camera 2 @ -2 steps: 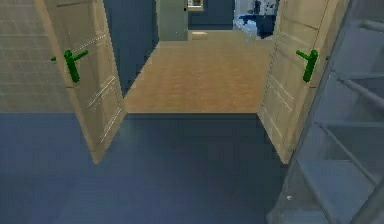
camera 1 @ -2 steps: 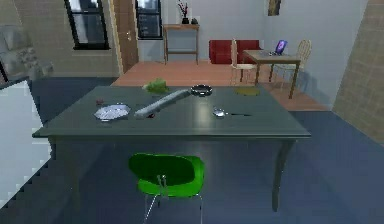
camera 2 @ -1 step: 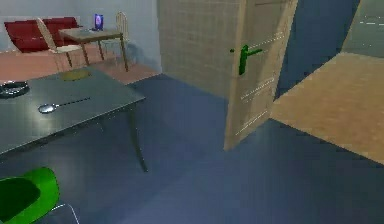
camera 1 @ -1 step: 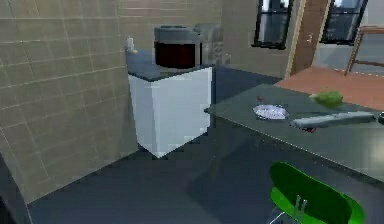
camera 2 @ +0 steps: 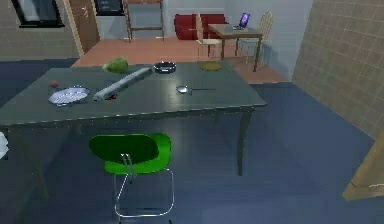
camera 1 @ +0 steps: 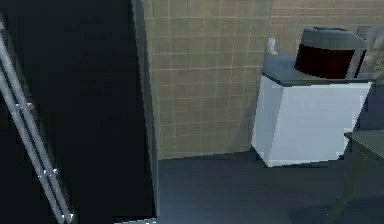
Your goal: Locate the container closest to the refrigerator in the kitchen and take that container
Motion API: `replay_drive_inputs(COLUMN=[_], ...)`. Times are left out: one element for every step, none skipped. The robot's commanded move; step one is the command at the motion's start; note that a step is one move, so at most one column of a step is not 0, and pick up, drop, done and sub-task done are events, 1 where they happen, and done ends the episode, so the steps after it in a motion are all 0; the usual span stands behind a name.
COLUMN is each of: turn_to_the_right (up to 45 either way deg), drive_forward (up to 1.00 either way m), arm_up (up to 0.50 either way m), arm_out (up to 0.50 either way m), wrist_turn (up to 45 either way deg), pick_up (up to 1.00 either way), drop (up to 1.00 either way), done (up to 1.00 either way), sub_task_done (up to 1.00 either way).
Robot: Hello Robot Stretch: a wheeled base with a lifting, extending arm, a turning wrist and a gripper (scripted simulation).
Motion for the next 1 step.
replay_drive_inputs(turn_to_the_right=[0.0], drive_forward=[0.25], arm_up=[0.00], arm_out=[0.00], wrist_turn=[0.0], pick_up=[0.00], drop=[0.00], done=[0.00], sub_task_done=[0.00])
